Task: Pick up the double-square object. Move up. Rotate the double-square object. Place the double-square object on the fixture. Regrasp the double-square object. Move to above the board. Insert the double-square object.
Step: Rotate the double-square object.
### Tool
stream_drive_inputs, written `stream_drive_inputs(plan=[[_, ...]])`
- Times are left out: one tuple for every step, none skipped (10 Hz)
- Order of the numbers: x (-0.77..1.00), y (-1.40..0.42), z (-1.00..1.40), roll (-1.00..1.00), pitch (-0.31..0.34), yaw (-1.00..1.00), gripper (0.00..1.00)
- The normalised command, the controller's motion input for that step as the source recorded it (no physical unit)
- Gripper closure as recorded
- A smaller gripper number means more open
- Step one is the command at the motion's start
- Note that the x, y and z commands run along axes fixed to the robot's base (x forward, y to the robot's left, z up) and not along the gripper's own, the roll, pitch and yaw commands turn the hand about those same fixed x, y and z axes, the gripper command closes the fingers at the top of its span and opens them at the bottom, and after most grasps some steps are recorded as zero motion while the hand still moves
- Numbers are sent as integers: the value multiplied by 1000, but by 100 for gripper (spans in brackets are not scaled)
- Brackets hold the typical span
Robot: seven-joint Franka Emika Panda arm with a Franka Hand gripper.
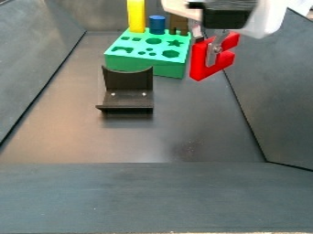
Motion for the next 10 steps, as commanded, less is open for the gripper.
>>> stream_drive_inputs(plan=[[24, 12, -20, -4, 5, -1000, 100], [23, 12, -21, -4, 5, -1000, 100], [22, 12, -21, -4, 5, -1000, 100], [21, 12, -21, -5, 5, -1000, 100], [21, 12, -22, -5, 6, -1000, 100], [20, 12, -22, -5, 6, -1000, 100], [20, 12, -22, -5, 6, -1000, 100], [19, 12, -22, -5, 7, -1000, 100], [19, 12, -22, -6, 7, -1000, 100], [19, 12, -22, -6, 7, -1000, 100]])
